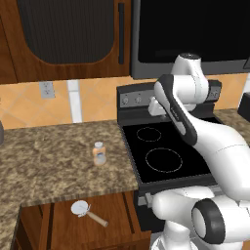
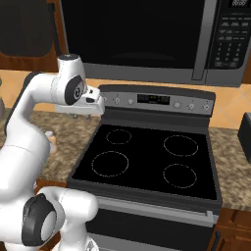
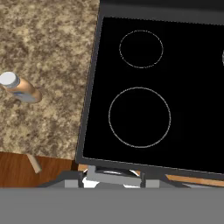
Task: Pick the pizza cutter from the drawer and place it on the counter.
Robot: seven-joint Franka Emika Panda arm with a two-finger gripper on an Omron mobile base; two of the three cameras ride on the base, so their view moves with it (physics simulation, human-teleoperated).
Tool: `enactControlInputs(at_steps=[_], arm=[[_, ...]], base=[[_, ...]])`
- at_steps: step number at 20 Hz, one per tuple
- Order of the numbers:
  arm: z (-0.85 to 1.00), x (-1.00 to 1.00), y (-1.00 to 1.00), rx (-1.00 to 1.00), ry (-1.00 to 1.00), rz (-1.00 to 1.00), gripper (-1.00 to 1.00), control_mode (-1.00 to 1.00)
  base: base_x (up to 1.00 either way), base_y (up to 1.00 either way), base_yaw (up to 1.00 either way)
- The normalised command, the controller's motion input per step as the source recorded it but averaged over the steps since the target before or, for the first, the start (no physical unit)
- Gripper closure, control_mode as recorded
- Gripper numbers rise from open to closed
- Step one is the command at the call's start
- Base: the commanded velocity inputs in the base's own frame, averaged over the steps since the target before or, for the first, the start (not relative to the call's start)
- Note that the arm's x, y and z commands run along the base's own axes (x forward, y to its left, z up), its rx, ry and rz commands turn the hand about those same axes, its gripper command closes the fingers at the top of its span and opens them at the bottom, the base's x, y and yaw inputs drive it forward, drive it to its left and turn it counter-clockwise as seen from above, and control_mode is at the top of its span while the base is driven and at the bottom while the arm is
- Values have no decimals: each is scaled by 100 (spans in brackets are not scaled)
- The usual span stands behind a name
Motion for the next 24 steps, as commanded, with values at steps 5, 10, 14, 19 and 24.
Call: enactControlInputs(at_steps=[5,10,14,19,24], arm=[[-12,-13,26,0,0,0,-100,-100],[-37,-15,94,0,2,0,-100,-100],[-51,-37,100,0,5,2,-100,-100],[-52,-60,93,0,7,1,-100,-100],[-66,-59,73,0,7,4,-100,-100]], base=[[0,0,0],[0,0,0],[0,0,0],[0,0,0],[0,0,0]])
